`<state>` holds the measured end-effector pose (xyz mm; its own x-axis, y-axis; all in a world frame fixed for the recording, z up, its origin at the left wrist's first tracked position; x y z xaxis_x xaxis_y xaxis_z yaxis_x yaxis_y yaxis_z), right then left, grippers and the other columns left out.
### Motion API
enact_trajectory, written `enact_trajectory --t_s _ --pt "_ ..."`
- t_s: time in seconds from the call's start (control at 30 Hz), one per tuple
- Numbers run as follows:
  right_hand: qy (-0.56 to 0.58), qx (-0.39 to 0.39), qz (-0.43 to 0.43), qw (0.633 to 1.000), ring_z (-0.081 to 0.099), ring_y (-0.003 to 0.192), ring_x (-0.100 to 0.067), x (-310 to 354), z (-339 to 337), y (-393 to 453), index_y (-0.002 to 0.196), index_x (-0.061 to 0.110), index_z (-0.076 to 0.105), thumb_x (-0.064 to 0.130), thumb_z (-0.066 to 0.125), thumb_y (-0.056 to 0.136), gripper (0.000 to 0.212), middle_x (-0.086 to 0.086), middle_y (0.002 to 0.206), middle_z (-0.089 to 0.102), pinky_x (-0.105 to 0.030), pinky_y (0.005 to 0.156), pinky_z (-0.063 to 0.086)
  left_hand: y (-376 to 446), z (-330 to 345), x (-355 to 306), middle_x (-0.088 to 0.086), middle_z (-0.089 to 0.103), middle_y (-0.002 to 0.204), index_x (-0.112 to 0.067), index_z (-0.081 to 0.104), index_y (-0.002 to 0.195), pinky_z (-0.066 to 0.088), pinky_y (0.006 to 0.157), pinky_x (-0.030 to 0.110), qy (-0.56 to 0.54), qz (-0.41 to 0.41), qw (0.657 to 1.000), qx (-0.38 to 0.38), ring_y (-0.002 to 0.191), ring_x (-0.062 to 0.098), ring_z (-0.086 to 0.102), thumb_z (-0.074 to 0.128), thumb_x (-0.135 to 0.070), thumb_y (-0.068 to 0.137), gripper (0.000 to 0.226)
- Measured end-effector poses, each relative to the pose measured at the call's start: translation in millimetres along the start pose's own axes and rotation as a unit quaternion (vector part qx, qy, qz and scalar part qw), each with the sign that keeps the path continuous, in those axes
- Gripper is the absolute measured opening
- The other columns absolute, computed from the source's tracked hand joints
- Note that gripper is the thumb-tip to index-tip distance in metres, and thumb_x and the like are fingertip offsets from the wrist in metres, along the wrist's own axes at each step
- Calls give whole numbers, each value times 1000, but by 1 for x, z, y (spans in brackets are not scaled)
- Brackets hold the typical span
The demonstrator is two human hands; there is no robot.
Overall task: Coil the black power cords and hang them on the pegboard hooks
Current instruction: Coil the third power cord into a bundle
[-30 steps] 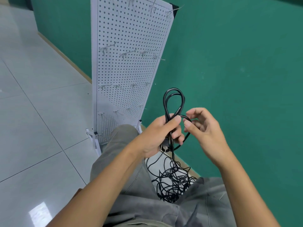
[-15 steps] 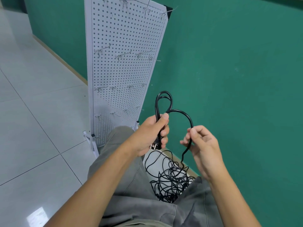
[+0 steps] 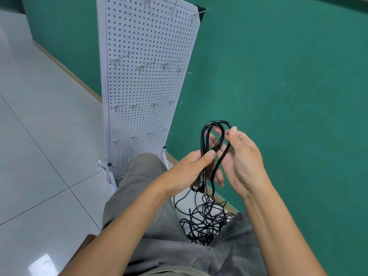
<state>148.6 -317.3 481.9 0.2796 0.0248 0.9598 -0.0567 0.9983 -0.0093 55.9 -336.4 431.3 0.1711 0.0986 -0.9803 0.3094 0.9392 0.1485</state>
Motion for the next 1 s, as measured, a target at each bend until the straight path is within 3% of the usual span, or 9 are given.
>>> enact_trajectory --t_s 0.07,0.17,0.33,0.43,0.57,0.67,0.83,0.93,1.0 --pt "-1 7 -7 1000 73 96 -17 3 2 3 99 12 51 28 39 111 23 1 100 78 -33 47 58 0 5 2 8 67 74 -13 56 103 57 75 35 -20 5 999 27 68 24 66 35 -30 112 29" --pt "-23 1 -18 1000 75 92 -16 2 -2 10 100 11 53 24 39 111 22 -4 105 77 -38 88 60 1 11 8 5 59 63 -12 52 107 58 71 37 -97 -24 994 43 56 20 58 37 -31 111 25" --pt "-1 82 4 997 69 116 -36 -7 8 11 126 17 41 31 33 112 22 -20 127 69 -48 104 51 -1 19 11 -2 47 59 -7 51 106 55 66 31 -159 -45 981 103 48 14 50 41 -35 108 30" --pt "35 110 0 993 70 111 -39 -6 14 9 134 14 43 36 31 111 34 -19 123 71 -46 99 56 -4 30 13 -4 45 63 -14 54 90 55 71 32 -195 -56 969 140 52 13 50 44 -37 107 31" --pt "20 71 3 997 69 76 -26 -5 9 12 106 12 55 37 38 109 30 -9 96 71 -37 72 62 -3 36 15 0 60 73 -17 45 83 59 86 40 -207 -70 963 156 70 19 65 43 -36 108 32" --pt "23 83 -1 996 60 70 -23 -2 11 14 101 16 51 40 37 109 29 -6 90 63 -33 65 56 -1 33 11 11 74 86 -14 42 80 58 95 43 -186 -38 972 137 87 26 72 39 -30 110 33" --pt "47 97 -9 994 57 69 -26 4 12 19 101 14 50 35 35 111 28 -8 89 60 -35 66 55 0 32 7 11 72 78 -17 49 74 62 81 38 -227 11 970 89 73 25 72 47 -29 105 33" --pt "87 93 -11 992 58 68 -25 3 11 19 102 12 51 34 33 111 29 -8 86 62 -35 66 56 -3 35 10 5 72 79 -20 64 75 63 78 37 -294 -9 950 107 75 23 76 58 -34 101 30" --pt "108 87 -11 990 60 68 -24 2 8 21 104 12 51 34 32 111 30 -8 86 63 -34 66 57 -5 40 8 -5 64 72 -19 60 86 62 72 33 -342 -11 929 138 66 16 72 64 -38 96 21"
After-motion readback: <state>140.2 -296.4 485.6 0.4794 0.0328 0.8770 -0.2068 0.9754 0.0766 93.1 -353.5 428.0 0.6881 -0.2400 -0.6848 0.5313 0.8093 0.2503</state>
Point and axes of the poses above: each hand's wrist, its own y-axis towards the middle knuckle, its own z-axis out of the palm, x = y × z, the point moved 8 cm from there along y, towards the middle knuckle
